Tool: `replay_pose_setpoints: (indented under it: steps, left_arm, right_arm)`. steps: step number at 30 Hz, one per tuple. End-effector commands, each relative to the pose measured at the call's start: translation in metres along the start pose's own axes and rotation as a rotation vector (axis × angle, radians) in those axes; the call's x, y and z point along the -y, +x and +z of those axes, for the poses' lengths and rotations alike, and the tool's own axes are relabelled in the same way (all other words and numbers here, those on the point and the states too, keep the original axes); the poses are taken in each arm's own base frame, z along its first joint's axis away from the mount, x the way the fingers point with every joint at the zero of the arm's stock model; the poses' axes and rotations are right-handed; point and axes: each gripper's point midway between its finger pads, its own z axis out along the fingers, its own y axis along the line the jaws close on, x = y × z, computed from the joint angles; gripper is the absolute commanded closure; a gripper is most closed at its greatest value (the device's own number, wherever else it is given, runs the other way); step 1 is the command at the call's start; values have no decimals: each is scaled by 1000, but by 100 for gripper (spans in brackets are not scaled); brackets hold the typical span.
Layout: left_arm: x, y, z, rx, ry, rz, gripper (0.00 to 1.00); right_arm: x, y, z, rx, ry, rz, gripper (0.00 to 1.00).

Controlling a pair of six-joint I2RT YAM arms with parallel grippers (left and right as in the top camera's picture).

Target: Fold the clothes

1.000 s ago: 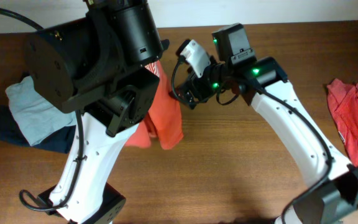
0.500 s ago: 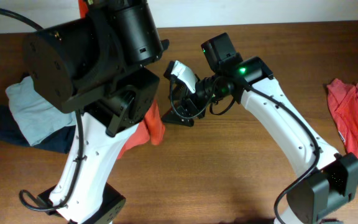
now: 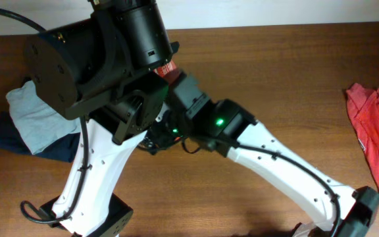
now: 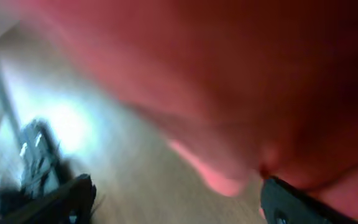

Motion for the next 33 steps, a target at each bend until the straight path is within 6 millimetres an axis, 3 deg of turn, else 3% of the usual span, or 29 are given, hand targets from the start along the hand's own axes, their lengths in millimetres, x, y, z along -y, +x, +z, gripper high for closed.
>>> replay_pose_setpoints:
  steps: [1, 5, 10, 14, 21, 26, 30, 33]
  left_arm:
    - [-35, -9, -1, 36, -44, -18, 100]
    - [-35, -9, -1, 36, -44, -18, 100]
    - [-35, -7, -1, 29, -44, -18, 100]
    - [-35, -7, -1, 29, -44, -18, 100]
    - [-35, -8, -1, 29, -44, -18, 100]
    - [-35, -7, -1, 29, -44, -17, 100]
    - [-35, -7, -1, 29, -44, -17, 100]
    - [-35, -7, -1, 29, -44, -17, 100]
  right_arm:
    - [39, -5, 16, 59, 260, 267, 10]
    - [39, -15, 21, 104, 269, 280, 8]
    - [70, -23, 10, 148, 398, 236, 2]
    - [87, -17, -2, 116, 423, 232, 2]
    - [24, -17, -34, 104, 175, 141, 2]
    - [-1, -8, -21, 57, 103, 109, 2]
    - [-35, 0, -17, 26, 0, 44, 6]
    - [-44, 2, -16, 22, -11, 30, 7]
